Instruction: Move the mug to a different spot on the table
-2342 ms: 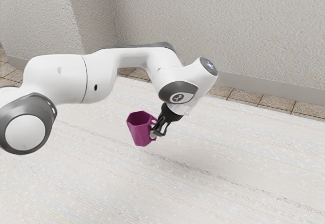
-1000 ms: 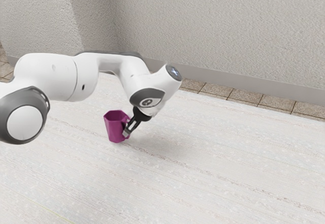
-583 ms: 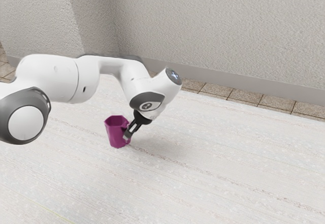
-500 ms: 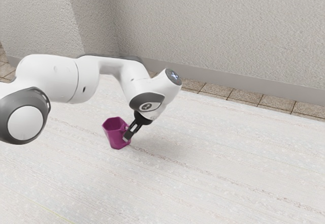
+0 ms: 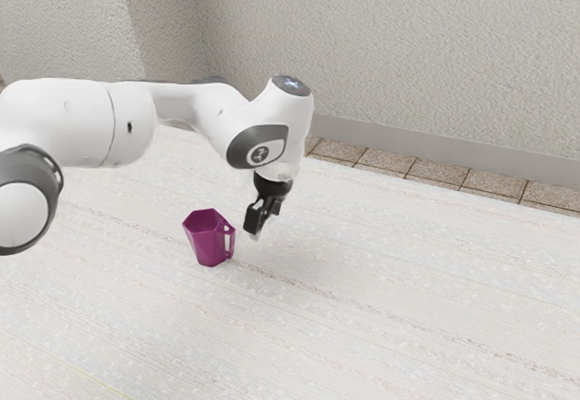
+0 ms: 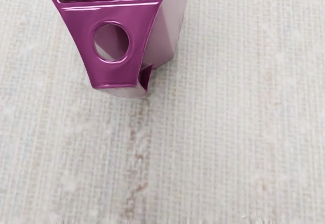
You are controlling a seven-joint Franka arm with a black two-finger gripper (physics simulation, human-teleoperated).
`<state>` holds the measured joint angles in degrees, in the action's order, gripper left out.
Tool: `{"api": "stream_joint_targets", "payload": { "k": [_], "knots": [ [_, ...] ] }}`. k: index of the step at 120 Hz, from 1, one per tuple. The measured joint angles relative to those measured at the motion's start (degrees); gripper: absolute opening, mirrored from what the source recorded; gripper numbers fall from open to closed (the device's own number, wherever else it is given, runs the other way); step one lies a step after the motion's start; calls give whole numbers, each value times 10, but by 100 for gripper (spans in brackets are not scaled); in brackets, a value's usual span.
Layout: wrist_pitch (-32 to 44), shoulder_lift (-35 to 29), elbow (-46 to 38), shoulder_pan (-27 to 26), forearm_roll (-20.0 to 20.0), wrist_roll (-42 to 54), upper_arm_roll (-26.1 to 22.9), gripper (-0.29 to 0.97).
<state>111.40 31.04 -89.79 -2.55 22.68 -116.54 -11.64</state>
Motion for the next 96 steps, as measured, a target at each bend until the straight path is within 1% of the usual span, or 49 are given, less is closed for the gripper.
{"api": "stream_joint_targets", "payload": {
  "k": [12, 20, 36, 50, 64, 77, 88, 96],
  "knots": [
    [17, -33, 0, 0, -46, 87, 0, 66],
    [11, -53, -1, 0, -81, 154, 2, 67],
    [-3, -82, -1, -1, -123, 304, 8, 67],
    [-22, -122, 3, 0, -169, 436, 36, 68],
    [-46, -172, 8, 0, -189, 551, 63, 68],
    [-89, -231, 12, 3, -197, 642, 90, 68],
    [-131, -246, 32, 27, -205, 708, 94, 68],
    [-154, -256, 45, 33, -208, 752, 95, 68]
  ]
}}
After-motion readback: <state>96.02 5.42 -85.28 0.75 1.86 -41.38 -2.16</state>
